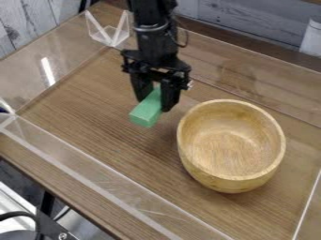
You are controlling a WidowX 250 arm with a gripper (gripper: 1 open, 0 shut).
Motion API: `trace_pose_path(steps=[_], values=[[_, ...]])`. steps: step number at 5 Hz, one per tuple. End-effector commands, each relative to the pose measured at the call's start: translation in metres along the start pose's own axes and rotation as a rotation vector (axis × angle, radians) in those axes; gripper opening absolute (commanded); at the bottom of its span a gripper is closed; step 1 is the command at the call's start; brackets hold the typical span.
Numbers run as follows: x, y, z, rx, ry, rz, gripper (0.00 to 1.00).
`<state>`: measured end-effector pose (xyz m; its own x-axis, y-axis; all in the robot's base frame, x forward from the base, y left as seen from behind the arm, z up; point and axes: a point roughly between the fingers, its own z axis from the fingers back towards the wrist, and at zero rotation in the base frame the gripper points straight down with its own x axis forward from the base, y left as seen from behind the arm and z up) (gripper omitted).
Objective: Put the green block in the brown bowl
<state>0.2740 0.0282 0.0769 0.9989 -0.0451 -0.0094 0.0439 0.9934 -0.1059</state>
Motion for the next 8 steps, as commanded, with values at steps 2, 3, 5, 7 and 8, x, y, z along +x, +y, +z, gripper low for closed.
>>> trace_pose_path(steps=[2, 3, 5, 7, 8], values=[[0.027, -0.053, 0.021, -0.011, -0.086, -0.072, 0.0], [0.033, -0.084, 0.011, -0.02, -0.079, -0.108, 0.0], [0.03, -0.101, -0.01, -0.016, -0.048, -0.138, 0.0], [0.026, -0.102, -0.03, -0.011, -0.02, -0.156, 0.0], [0.025, -0.102, -0.031, -0.012, -0.015, -0.155, 0.0]])
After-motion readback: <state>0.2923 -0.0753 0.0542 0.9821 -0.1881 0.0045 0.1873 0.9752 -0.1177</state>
